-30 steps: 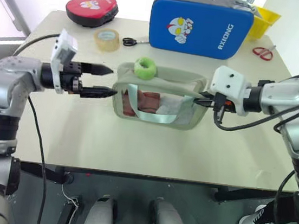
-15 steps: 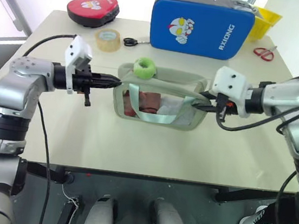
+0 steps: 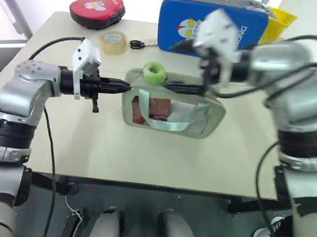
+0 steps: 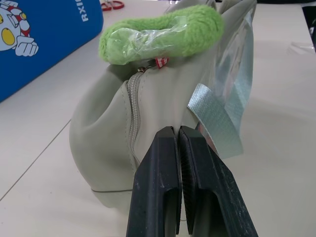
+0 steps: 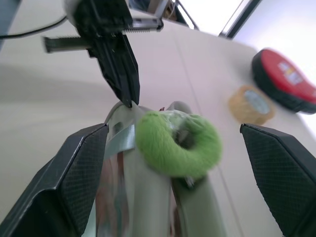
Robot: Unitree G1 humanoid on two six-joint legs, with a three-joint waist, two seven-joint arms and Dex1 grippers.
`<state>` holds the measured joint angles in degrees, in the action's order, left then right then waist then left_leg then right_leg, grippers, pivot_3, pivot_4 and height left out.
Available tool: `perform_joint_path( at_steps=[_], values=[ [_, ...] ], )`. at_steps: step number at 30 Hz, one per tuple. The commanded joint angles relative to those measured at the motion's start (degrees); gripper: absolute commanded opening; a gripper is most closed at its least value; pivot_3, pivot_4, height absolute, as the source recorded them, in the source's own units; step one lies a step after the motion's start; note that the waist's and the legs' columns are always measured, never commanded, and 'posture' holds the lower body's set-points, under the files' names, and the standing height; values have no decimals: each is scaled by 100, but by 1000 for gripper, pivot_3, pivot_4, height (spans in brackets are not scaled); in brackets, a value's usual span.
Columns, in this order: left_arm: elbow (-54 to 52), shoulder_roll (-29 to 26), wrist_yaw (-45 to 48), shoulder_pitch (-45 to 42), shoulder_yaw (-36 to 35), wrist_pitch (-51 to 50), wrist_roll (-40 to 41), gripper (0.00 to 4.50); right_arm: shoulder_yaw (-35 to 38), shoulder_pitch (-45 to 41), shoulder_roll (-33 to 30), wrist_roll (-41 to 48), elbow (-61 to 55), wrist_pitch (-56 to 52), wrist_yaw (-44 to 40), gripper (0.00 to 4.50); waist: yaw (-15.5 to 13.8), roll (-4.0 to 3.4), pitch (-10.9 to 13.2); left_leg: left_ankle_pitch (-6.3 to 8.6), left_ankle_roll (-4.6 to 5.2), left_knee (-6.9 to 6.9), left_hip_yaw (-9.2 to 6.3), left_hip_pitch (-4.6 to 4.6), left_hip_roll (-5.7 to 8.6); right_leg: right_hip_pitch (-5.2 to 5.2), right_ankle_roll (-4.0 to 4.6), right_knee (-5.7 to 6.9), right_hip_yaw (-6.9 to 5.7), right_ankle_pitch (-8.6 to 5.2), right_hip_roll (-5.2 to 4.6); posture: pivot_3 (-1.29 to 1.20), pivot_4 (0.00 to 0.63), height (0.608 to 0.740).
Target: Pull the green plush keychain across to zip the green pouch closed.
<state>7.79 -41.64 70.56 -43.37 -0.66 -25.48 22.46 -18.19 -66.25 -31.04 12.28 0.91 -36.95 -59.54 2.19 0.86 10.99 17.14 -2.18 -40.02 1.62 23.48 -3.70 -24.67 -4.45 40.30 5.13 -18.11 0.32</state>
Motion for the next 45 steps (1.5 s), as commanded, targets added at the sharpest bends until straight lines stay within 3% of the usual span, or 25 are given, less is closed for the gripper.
perform_joint_path(
  at_steps=[1,5,11,17,21,27,35,40,45],
  values=[
    [-184,-29,-40,79,58,-39,-17,0,-191,-340,220,-291,157,144,62,4422,-19,0,0,0,0,0,-1,3,0,0,0,-2,-3,0,-5,0,150,737],
    [-260,-43,-100,126,45,-77,-11,0,-260,-540,421,-455,487,39,120,3142,3,0,0,0,0,2,-6,3,1,0,-1,-10,-2,1,-14,0,150,737],
    [-358,-79,-156,191,27,-94,-11,0,-41,-516,246,-390,413,-190,7,38,7,0,0,0,1,1,-8,0,1,7,-1,-8,-20,1,-8,0,150,737],
    [-372,-99,-170,196,26,-111,22,0,282,-333,-278,-378,251,-434,47,38,-1,0,0,1,1,2,-9,1,2,8,-1,-9,-21,1,-8,0,150,737],
    [-347,-147,-185,221,2,-122,31,0,892,-18,-1084,-308,118,-724,77,38,-29,0,0,1,1,2,-10,1,3,10,-1,-12,-21,1,-9,0,150,737],
    [-383,-182,-248,294,-52,-188,82,0,1460,840,-2071,-231,-253,-1072,161,38,-20,0,0,2,3,5,-8,0,4,11,0,-16,-18,0,-4,0,150,737],
    [-588,-272,-401,514,-182,-335,165,0,2272,2365,-3125,-636,-64,-1068,923,38,-32,0,0,2,3,5,-6,-2,4,14,-1,-18,-12,0,-2,0,150,737],
    [-743,-311,-560,649,-250,-462,285,0,2018,3558,-2940,-442,-1108,-1170,946,38,-15,0,0,2,4,5,-6,-7,3,17,-1,-16,-5,0,2,0,150,737],
    [-820,-287,-643,683,-250,-520,335,0,1423,3396,-2219,-455,-1457,-1369,1305,38,41,0,-1,2,4,3,-4,-17,3,22,-1,-11,3,0,7,0,150,737]
  ],
)
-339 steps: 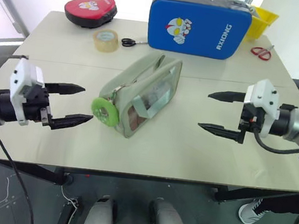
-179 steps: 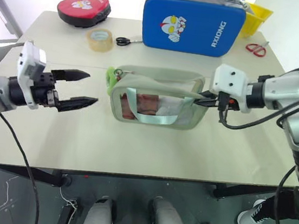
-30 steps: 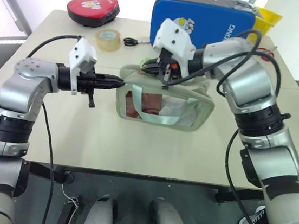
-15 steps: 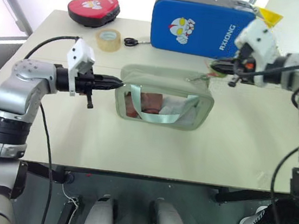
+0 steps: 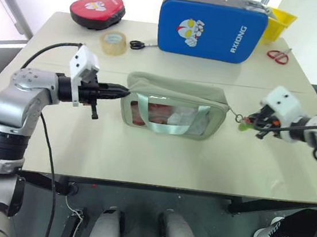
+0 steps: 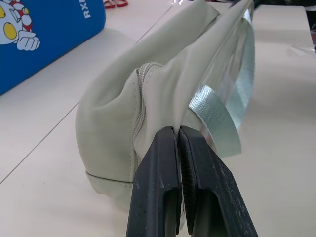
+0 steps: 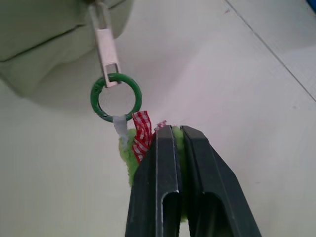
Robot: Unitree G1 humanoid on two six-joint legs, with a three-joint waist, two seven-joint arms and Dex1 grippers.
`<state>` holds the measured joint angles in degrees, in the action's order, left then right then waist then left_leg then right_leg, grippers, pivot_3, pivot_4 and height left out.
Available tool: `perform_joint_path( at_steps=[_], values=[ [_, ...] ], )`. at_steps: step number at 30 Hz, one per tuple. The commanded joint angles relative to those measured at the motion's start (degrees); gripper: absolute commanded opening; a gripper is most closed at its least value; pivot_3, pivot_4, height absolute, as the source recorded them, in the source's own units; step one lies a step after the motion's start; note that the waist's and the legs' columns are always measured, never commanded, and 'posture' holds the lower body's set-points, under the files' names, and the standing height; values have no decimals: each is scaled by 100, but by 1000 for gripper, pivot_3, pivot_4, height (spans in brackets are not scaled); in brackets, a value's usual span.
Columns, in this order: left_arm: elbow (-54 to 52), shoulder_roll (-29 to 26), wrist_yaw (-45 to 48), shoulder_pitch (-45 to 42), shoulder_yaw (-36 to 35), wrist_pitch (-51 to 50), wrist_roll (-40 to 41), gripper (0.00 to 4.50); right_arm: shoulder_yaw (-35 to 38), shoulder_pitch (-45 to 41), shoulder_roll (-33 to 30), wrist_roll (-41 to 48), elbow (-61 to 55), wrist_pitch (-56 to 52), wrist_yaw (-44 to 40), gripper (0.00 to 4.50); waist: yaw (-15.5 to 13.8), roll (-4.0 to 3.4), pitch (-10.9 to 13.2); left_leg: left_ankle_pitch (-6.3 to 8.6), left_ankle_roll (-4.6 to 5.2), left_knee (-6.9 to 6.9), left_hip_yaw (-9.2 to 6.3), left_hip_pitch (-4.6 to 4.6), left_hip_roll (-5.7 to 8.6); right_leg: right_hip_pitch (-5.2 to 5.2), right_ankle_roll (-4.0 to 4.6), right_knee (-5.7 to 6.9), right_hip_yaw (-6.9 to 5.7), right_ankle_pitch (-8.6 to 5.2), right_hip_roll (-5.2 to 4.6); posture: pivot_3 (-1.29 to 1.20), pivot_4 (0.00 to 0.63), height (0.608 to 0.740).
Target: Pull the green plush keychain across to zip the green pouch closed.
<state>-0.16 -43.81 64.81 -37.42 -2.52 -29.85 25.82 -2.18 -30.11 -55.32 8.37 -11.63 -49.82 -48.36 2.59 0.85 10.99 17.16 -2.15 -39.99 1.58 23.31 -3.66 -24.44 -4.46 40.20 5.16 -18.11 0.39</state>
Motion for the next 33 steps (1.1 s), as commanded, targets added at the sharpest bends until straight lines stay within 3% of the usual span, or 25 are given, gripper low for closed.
perform_joint_path(
  at_steps=[1,6,9,11,12,15,16,20,23,27,33],
  values=[
    [-25,-65,-82,80,-69,-95,7,0,-240,-350,336,-46,-179,-143,231,38,4,0,0,0,0,0,-1,0,-1,0,0,0,0,0,1,0,150,737],
    [-38,-112,-54,38,-79,-82,41,0,15,-917,532,129,221,-278,278,38,-25,-1,0,0,0,1,1,3,-1,-2,0,-2,0,0,-1,0,150,737],
    [-68,-156,-11,6,-82,-110,79,0,396,-1048,413,558,168,-473,-26,1043,-41,-1,0,0,0,2,1,6,-1,-2,0,-7,-3,0,-2,0,150,737],
    [-111,-172,18,-33,-104,-195,173,0,636,-1013,284,767,114,-422,-203,1974,-35,-1,1,1,1,4,0,6,-1,-2,0,-8,-3,0,-2,0,150,737],
    [-128,-173,36,-57,-115,-222,217,670,733,-967,225,821,127,-333,-257,2576,-33,-1,1,1,1,5,1,7,-1,-3,0,-8,-3,0,-2,0,150,737],
    [-152,-189,129,-141,-122,-437,371,2050,1006,-751,94,980,217,-23,-430,4226,-27,0,1,1,1,5,0,6,-1,-3,0,-8,-3,0,-1,0,150,737],
    [-173,-188,169,-168,-134,-505,437,2563,1099,-666,81,1052,228,87,-495,4500,-24,0,1,1,1,5,0,6,0,-3,0,-8,-3,0,-1,0,150,737],
    [-222,-330,276,-233,-424,-619,667,4463,1403,-287,148,1403,7,480,-762,4500,-10,1,1,1,1,5,0,7,0,-3,0,-8,-3,-1,1,0,150,737],
    [-345,-776,543,136,-867,-618,873,4463,1569,126,190,1624,-329,807,-913,4500,24,1,1,1,2,8,1,7,-4,-7,0,-8,0,-1,4,0,150,737],
    [-786,-1272,802,1460,-1414,-309,768,4463,1842,777,144,1907,-855,1091,-1140,4500,38,-2,1,2,3,28,-3,-4,-7,-10,0,-8,12,-1,2,0,150,737],
    [-1675,-1079,349,2811,-1867,-838,1299,4463,2076,1677,-23,2157,-1516,1422,-1490,4500,-82,8,5,2,3,2,0,6,-7,1,0,-10,-4,-2,-6,0,150,737]
  ],
)
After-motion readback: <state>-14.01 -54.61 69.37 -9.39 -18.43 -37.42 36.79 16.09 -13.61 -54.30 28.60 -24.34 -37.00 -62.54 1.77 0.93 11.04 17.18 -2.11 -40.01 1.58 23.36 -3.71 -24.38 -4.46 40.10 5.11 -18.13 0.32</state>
